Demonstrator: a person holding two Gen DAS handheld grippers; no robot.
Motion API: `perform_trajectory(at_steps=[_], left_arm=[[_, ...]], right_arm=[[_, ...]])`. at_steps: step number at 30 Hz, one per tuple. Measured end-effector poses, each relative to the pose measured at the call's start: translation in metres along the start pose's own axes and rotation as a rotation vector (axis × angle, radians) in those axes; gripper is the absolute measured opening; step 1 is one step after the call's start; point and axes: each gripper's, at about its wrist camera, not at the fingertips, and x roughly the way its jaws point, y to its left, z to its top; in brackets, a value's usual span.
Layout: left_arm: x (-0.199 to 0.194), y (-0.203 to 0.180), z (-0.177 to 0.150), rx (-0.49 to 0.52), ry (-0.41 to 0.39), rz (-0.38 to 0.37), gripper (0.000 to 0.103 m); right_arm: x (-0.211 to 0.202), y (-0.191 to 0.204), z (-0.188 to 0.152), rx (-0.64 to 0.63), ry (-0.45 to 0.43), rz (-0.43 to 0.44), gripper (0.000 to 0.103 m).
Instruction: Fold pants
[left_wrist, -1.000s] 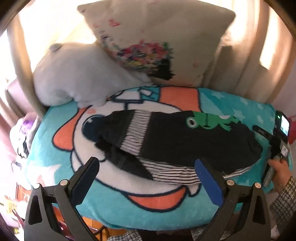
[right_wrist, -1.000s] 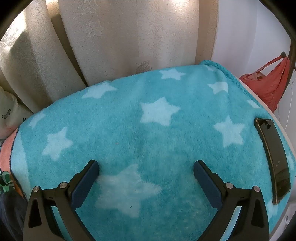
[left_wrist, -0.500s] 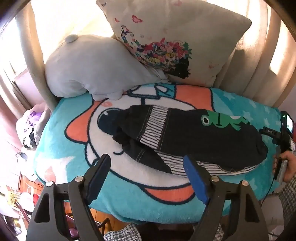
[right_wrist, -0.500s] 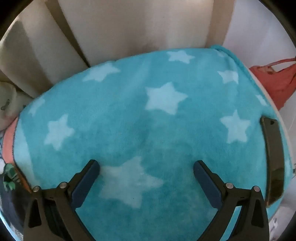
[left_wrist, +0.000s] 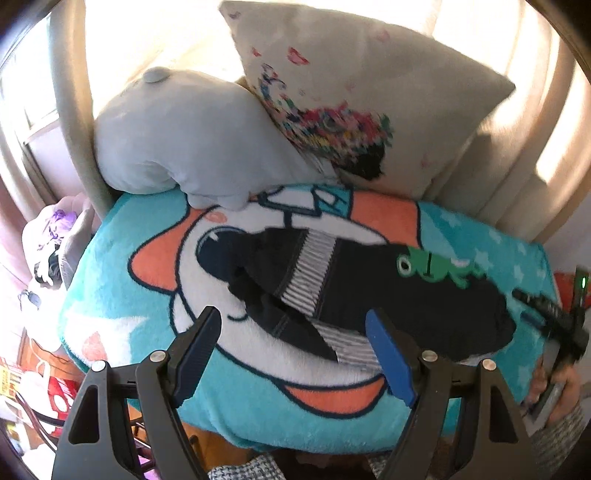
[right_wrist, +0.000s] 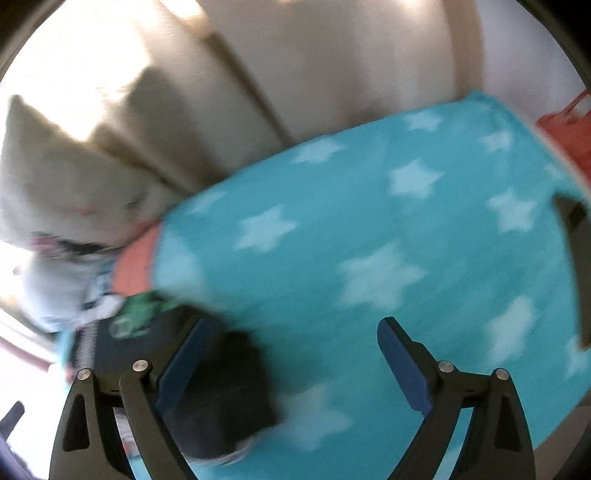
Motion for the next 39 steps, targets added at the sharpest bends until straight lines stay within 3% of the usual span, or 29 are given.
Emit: perform_trajectory(at_steps=[3, 7, 14, 16, 17, 18, 21, 25, 30, 31, 35, 39], left_arm=[[0.002, 0.003, -0.002, -0.024, -0.002, -0.009, 0.080], [0.016, -0.006, -0.016, -0.020, 0.058, -0.050, 0.080], [0.015, -0.016, -0.028, 0.023, 0.067, -0.082, 0.080], [0.015, -0.012, -0.027, 0.010, 0.066, -0.079, 0.080], [0.015, -0.009, -0.026, -0.001, 0.067, -0.080, 0.080], [0.015, -0.007, -0.026, -0.009, 0.066, -0.079, 0.080], [0.015, -0.003, -0.024, -0.028, 0.056, -0.076, 0.080], [0.015, 0.000, -0.021, -0.045, 0.053, -0.063, 0.080], [0.006, 0.007, -0.020, -0.065, 0.016, -0.041, 0.080], [0.005, 0.010, -0.020, -0.077, 0.012, -0.036, 0.080], [0.004, 0.023, -0.023, -0.125, 0.014, -0.014, 0.080], [0.004, 0.022, -0.026, -0.129, 0.017, -0.003, 0.080]], right_arm=[[0.005, 0.008, -0.010, 0.024, 0.068, 0.107, 0.095], [0.013, 0.008, -0.019, 0.073, 0.106, 0.190, 0.096], [0.041, 0.005, -0.020, 0.137, 0.160, 0.236, 0.094], [0.046, 0.018, -0.021, 0.095, 0.178, 0.226, 0.080], [0.051, 0.022, -0.022, 0.087, 0.209, 0.240, 0.050], [0.057, 0.026, -0.024, 0.081, 0.248, 0.258, 0.031], [0.048, 0.049, -0.020, -0.056, 0.218, 0.160, 0.026], [0.023, 0.072, -0.002, -0.194, 0.128, 0.065, 0.025], [0.027, 0.054, 0.016, -0.154, 0.124, 0.012, 0.026], [0.032, 0.051, 0.017, -0.138, 0.132, -0.014, 0.028], [0.047, 0.016, 0.018, -0.027, 0.157, -0.095, 0.059], [0.013, 0.007, 0.025, -0.003, 0.047, -0.123, 0.060]])
